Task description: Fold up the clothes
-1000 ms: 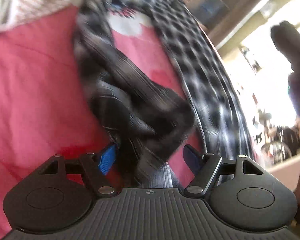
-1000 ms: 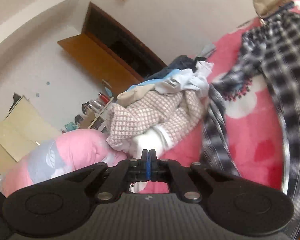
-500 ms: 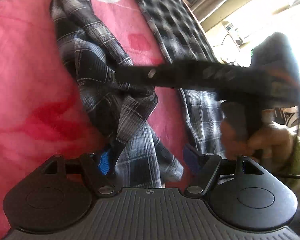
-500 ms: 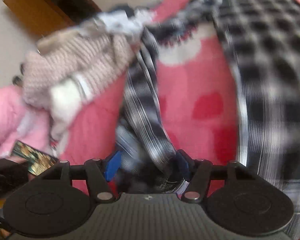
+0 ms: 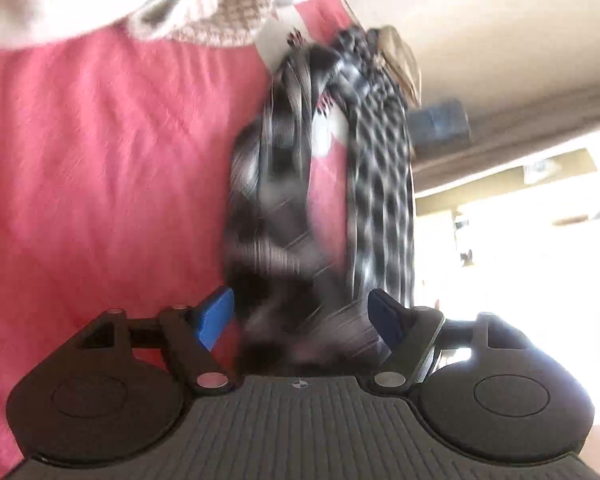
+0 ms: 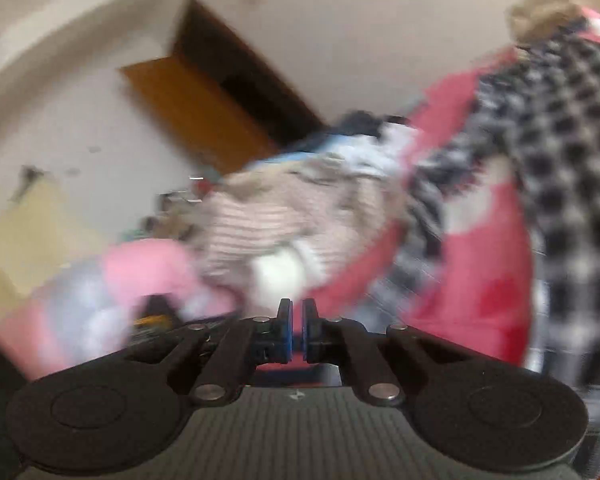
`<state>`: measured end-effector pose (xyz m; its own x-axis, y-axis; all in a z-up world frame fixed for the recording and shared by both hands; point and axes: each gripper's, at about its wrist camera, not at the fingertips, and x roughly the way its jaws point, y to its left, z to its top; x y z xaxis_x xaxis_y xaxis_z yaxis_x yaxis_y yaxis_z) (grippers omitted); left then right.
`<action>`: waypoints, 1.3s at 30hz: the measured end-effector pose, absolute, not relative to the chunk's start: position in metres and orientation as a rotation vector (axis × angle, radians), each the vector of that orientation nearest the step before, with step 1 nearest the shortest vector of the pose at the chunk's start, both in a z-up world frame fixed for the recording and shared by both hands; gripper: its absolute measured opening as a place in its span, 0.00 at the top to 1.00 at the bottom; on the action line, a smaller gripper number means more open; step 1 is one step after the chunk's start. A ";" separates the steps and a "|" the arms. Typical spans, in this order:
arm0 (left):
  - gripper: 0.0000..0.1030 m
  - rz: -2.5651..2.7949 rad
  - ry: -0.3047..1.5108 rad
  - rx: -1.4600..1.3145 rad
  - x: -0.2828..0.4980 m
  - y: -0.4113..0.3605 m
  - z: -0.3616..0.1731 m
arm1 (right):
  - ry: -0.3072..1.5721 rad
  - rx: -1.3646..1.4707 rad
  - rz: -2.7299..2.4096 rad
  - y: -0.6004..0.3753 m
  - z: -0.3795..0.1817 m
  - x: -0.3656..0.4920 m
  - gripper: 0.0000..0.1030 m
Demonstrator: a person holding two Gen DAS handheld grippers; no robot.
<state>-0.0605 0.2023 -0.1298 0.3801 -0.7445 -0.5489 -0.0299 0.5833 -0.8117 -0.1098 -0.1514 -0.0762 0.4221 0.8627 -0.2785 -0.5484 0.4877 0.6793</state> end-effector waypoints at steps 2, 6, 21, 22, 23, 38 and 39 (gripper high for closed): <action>0.28 -0.528 1.108 -0.861 -0.052 0.195 -0.133 | 0.664 0.506 1.009 -0.145 -0.071 -0.115 0.96; 0.28 -0.504 1.107 -0.756 -0.045 0.178 -0.132 | 0.720 0.442 1.017 -0.129 -0.076 -0.115 0.93; 0.35 -0.413 1.005 -0.247 -0.050 0.141 -0.129 | 0.915 0.364 0.606 -0.089 -0.127 0.019 0.50; 0.39 -0.414 0.998 -0.226 -0.051 0.140 -0.127 | 0.913 0.347 0.604 -0.080 -0.126 0.029 0.50; 0.41 -0.420 0.992 -0.208 -0.052 0.139 -0.127 | 0.911 0.330 0.601 -0.071 -0.126 0.040 0.50; 0.47 -0.497 0.966 -0.162 -0.050 0.138 -0.136 | 0.792 -0.388 0.554 0.074 -0.159 0.093 0.57; 0.46 -0.503 0.969 -0.176 -0.049 0.139 -0.137 | 0.797 -0.376 0.551 0.072 -0.161 0.097 0.67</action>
<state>-0.0486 0.1393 -0.1368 0.4626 -0.4837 -0.7430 0.3297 0.8718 -0.3623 0.0974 0.0716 -0.1613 0.5712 0.3205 -0.7556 -0.5942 0.7966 -0.1113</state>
